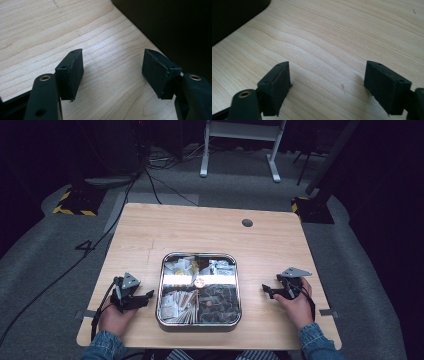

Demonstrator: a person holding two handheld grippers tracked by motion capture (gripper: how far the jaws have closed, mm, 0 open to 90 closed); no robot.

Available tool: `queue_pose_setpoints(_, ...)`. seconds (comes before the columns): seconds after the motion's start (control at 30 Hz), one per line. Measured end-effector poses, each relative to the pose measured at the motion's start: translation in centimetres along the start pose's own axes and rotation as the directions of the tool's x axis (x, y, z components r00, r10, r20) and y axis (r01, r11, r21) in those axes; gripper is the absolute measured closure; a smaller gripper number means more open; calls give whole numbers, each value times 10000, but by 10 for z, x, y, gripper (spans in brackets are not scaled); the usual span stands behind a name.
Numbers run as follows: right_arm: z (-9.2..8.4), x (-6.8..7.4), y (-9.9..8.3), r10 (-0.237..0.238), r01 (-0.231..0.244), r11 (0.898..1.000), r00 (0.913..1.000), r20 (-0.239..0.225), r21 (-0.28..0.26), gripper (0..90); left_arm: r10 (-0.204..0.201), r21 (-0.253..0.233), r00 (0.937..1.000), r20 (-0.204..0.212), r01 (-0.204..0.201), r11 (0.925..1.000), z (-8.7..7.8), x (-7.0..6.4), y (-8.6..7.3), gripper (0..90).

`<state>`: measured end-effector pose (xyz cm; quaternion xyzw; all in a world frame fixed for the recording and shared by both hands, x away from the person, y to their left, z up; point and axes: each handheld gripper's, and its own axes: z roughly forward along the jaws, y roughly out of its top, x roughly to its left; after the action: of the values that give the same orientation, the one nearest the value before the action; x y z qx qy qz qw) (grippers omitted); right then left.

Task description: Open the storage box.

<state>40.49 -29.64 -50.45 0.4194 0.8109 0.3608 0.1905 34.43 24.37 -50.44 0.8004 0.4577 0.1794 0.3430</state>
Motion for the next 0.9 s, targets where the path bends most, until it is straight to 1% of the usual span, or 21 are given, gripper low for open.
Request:
queue_pose_setpoints(0.07, -1, 0, 0, 119, -119, 9999, 9999, 114, -38, 254, -1, 7, 10000, -7, 1, 10000, 0, 0, 0, 341)
queue_pose_setpoints(0.17, -1, 1, -1, 165, -164, 9999, 9998, 144, -46, 263, -6, 10, 10000, 3, 6, 10000, 0, 0, 0, 342)
queue_pose_setpoints(0.23, -2, 2, 0, 234, -234, 9997, 9995, 197, -3, 284, -7, 9, 10000, 1, 7, 10000, 0, 0, 0, 342)
queue_pose_setpoints(0.33, -3, 2, 1, 120, -120, 9999, 9999, 47, 10, 328, -8, 6, 10000, 1, 8, 10000, 0, 0, 0, 341)
queue_pose_setpoints(0.43, -6, 4, 4, 251, -251, 9996, 9997, -49, -86, 333, -7, 5, 10000, -1, 7, 10000, 0, 0, 0, 342)
queue_pose_setpoints(0.5, -10, 6, 8, 395, -399, 9990, 9989, -234, -194, 345, -7, -2, 10000, -23, 7, 10000, 0, 0, 0, 341)
queue_pose_setpoints(0.57, -15, 9, 13, 665, -684, 9971, 9960, -593, -319, 377, -2, 0, 10000, -30, 2, 10000, 0, 0, 0, 342)
queue_pose_setpoints(0.6, -17, 11, 15, 702, -727, 9967, 9952, -685, -355, 384, -9, -4, 10000, -30, 9, 10000, 0, 0, 0, 341)
queue_pose_setpoints(0.73, -27, 20, 24, 570, -636, 9965, 9917, -1151, -550, 424, -2, 11, 10000, -34, 2, 10000, 0, 0, 0, 341)
queue_pose_setpoints(0.8, -31, 25, 30, 496, -603, 9959, 9872, -1514, -670, 433, -7, 11, 10000, -36, 8, 10000, 0, 0, 0, 342)
queue_pose_setpoints(0.87, -34, 30, 34, 439, -586, 9952, 9832, -1772, -787, 439, -6, 11, 10000, -40, 6, 10000, 0, 0, 0, 342)
queue_pose_setpoints(0.9, -34, 30, 34, 439, -586, 9952, 9832, -1772, -787, 439, -6, 11, 10000, -40, 6, 10000, 0, 0, 0, 342)
